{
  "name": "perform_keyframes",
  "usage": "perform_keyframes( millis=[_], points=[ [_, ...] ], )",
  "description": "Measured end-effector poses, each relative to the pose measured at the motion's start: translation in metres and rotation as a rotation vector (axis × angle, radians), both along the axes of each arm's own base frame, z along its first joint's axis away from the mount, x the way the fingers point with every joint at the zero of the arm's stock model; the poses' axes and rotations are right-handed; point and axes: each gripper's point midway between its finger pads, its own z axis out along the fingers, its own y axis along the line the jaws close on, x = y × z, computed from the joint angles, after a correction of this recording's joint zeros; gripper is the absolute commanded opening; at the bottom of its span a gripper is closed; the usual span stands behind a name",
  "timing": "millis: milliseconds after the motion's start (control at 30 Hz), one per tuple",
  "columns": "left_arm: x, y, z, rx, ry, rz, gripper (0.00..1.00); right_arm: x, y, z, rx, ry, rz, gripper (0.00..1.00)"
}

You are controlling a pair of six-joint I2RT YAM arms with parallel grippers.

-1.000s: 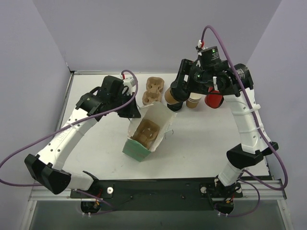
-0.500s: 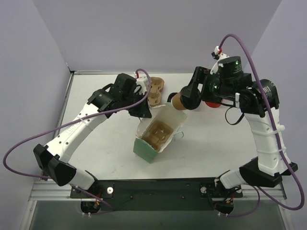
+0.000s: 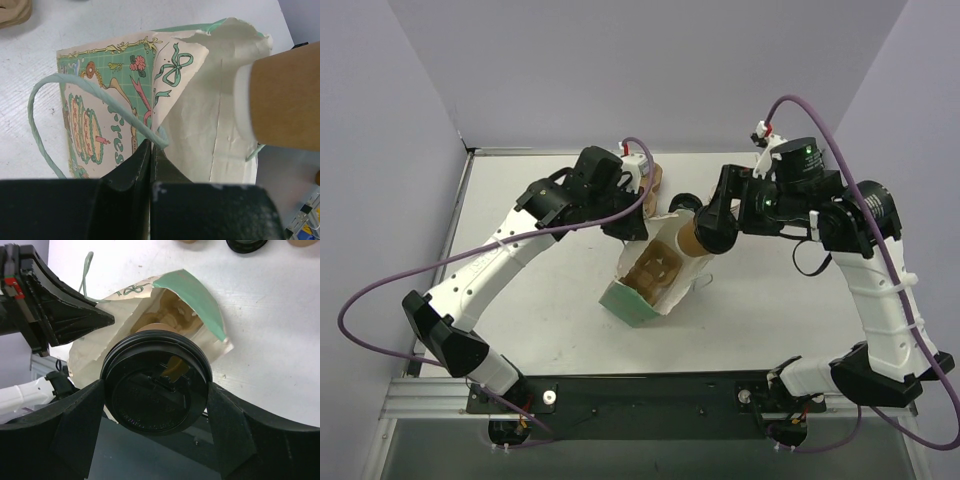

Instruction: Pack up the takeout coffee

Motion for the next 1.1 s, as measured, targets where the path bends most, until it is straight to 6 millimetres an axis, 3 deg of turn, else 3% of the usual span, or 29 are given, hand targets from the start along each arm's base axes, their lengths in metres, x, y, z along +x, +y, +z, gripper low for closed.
perform_keyframes(
  millis=[467,667,1100],
  points=[
    [-0.011,-0.016,0.002,0.022,-0.053,-0.057,0.00,-0.013,0.018,-0.062,-0.112,0.088,0.095,0.67],
    [-0.015,-0.024,0.001,0.010,-0.075,-0.084,0.00,-0.020,0.016,-0.089,-0.174,0.100,0.117,0.66],
    [-0.025,-0.026,-0.005,-0.001,-0.076,-0.107,0.00,-0.019,0.000,-0.112,-0.234,0.040,0.082,0.65]
  ],
)
